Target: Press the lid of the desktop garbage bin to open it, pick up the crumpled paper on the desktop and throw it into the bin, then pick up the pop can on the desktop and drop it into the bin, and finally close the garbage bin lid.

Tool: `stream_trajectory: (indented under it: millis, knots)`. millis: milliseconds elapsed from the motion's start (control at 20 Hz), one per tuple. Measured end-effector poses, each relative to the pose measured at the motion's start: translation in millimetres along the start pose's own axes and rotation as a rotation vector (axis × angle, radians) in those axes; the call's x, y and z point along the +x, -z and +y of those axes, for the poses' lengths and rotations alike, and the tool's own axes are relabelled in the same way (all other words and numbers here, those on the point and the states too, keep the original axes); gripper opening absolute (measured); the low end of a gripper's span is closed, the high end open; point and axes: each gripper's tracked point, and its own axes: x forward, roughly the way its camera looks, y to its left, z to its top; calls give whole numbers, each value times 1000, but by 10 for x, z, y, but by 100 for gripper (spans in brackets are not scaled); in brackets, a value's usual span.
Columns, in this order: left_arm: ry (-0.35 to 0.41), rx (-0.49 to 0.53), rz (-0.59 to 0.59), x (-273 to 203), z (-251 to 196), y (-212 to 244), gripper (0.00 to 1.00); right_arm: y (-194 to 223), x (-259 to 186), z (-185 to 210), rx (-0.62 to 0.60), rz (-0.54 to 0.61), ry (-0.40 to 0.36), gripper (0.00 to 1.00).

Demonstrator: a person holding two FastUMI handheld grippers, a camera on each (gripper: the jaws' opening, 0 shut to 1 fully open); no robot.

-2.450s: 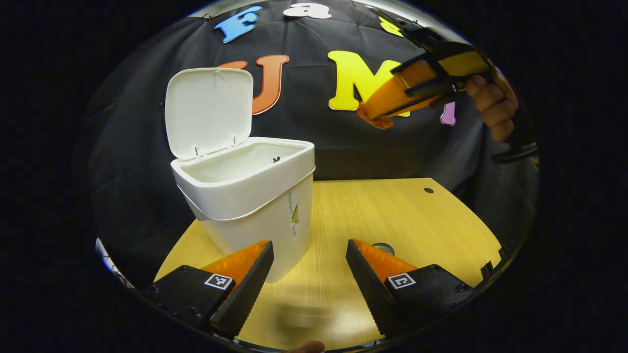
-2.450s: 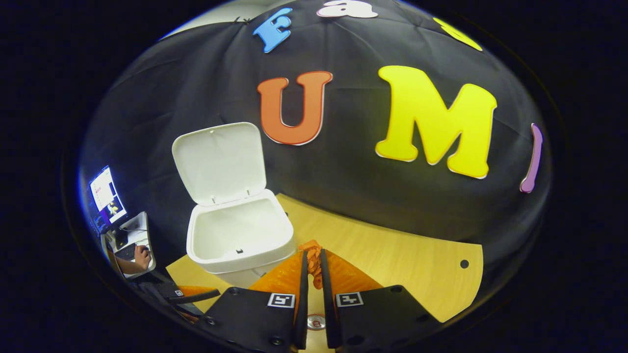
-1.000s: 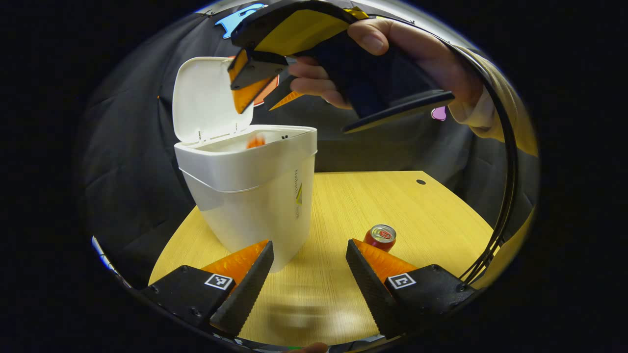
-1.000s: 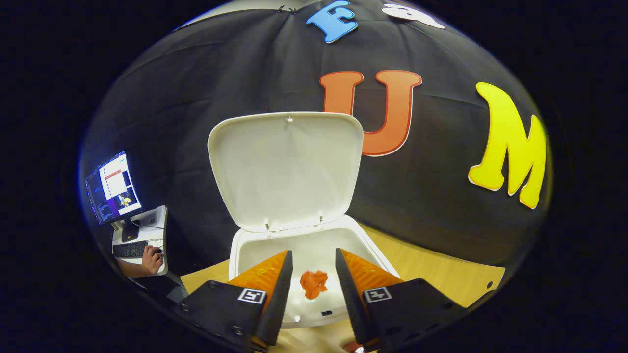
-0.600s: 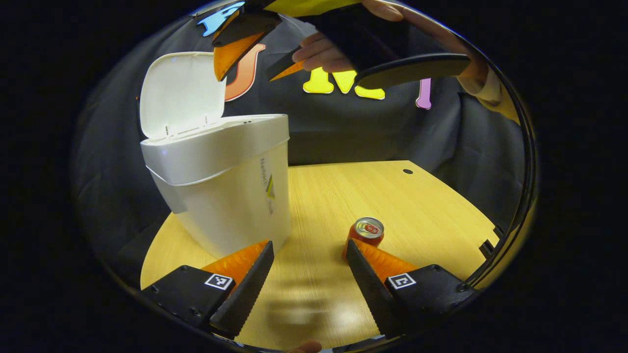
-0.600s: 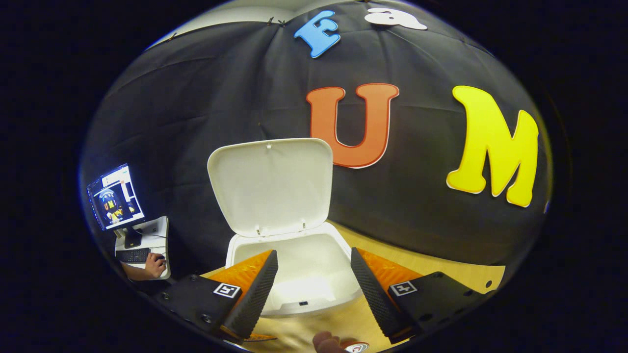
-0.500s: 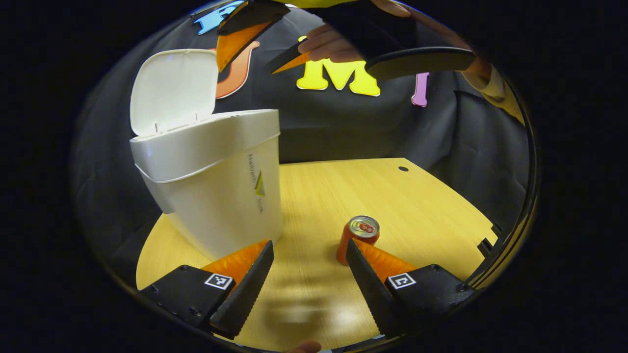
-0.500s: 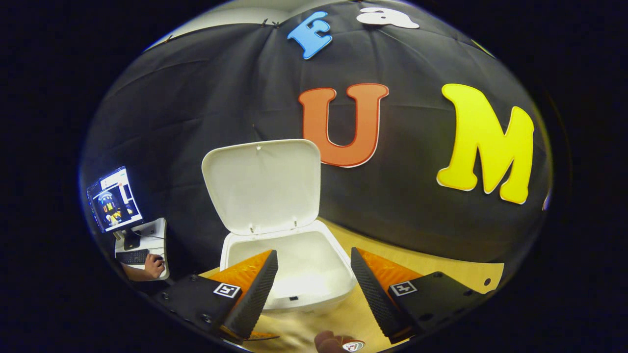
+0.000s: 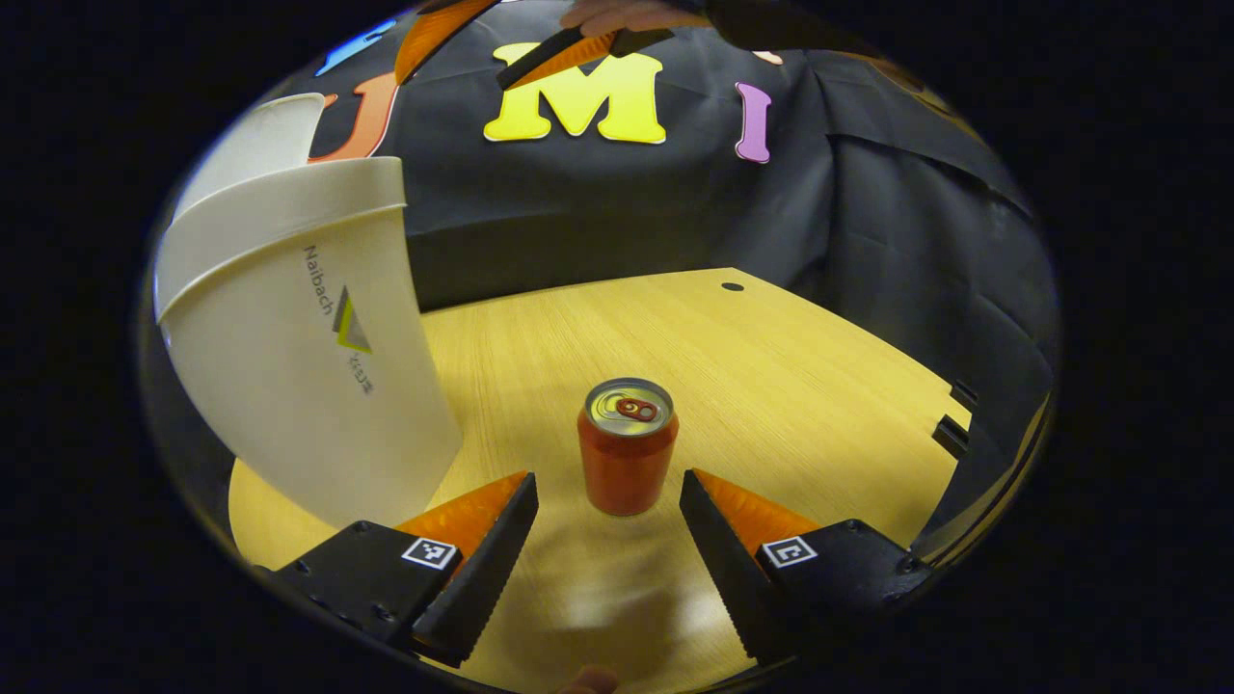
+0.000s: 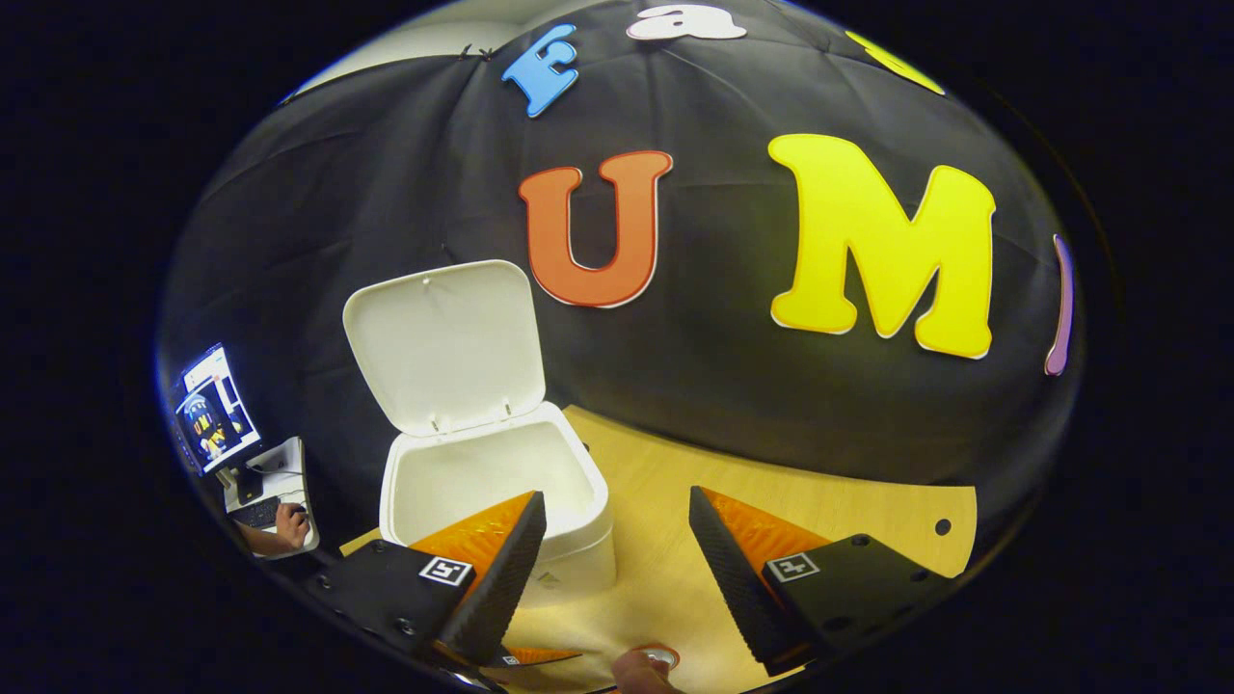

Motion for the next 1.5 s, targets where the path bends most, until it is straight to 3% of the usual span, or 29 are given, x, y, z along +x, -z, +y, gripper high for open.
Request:
stream_trajectory:
  millis: [350,800,900,1100,1150,1200,1500]
  knots:
    - [6,-19,20,486,1,171,99,318,-178,-383,29,42,68,94]
    - [39,-58,65,783,-82,268,95,372,-529,-753,83,19,159,94]
    - [68,-66,75,803,-145,277,91,391,-650,-851,95,13,188,94]
    - [57,-47,61,785,-159,190,88,449,-889,-1120,116,5,247,94]
    - [55,-45,57,761,-162,128,94,460,-952,-1196,117,4,264,94]
    - [51,-44,52,730,-167,55,87,470,-1032,-1270,119,0,276,94]
    - [43,-62,22,355,-229,-458,86,506,-1459,-1674,112,-26,335,94]
